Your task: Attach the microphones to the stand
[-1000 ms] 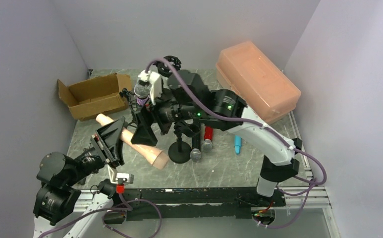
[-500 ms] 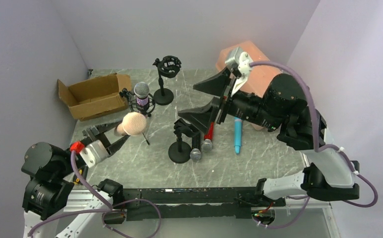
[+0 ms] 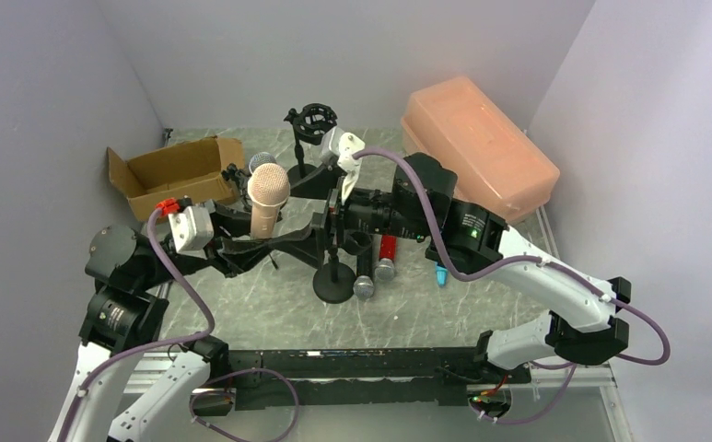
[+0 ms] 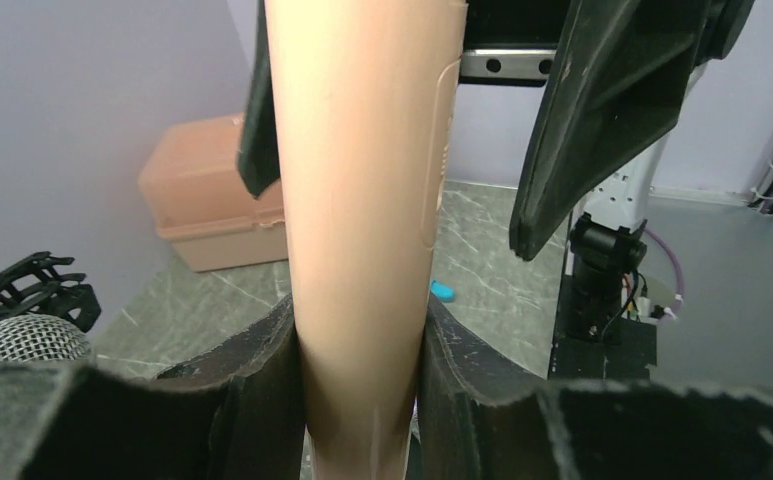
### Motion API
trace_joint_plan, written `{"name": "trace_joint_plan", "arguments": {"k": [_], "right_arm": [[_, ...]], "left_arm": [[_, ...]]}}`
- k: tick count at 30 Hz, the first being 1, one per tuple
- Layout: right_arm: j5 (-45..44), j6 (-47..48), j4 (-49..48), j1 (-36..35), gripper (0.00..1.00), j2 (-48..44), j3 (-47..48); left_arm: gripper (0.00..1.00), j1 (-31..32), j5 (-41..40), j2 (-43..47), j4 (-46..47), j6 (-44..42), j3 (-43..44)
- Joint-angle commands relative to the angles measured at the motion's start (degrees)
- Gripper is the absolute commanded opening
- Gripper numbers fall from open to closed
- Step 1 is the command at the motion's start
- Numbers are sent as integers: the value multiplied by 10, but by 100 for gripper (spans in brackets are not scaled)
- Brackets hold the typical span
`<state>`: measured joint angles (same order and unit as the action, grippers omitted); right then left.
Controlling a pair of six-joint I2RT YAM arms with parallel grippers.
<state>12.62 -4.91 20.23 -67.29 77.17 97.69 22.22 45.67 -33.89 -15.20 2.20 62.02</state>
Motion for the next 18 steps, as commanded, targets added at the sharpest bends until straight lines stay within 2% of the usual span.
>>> {"name": "trace_joint_plan", "arguments": {"k": [1, 4, 7, 12, 15, 17, 18], "right_arm": [[16, 0, -148, -5, 98, -17, -5], [12, -6, -174, -6, 94, -5, -10], [9, -12, -182, -6, 85, 9, -8], [10, -21, -178, -6, 52, 19, -9], [14, -23, -167, -6, 40, 21, -11], [7, -23, -156, -5, 28, 20, -12], [-3, -22, -149, -5, 20, 16, -13]], "left_arm": [[0, 2, 38, -9, 45, 25, -5], [0, 2, 51, -17, 55, 35, -12], [0, 2, 63, -22, 67, 43, -19], [0, 2, 82, -34, 65, 31, -19], [0, 2, 99, -39, 73, 26, -24], [0, 2, 109, -43, 75, 19, -24], [4, 2, 111, -46, 72, 15, -23]]}}
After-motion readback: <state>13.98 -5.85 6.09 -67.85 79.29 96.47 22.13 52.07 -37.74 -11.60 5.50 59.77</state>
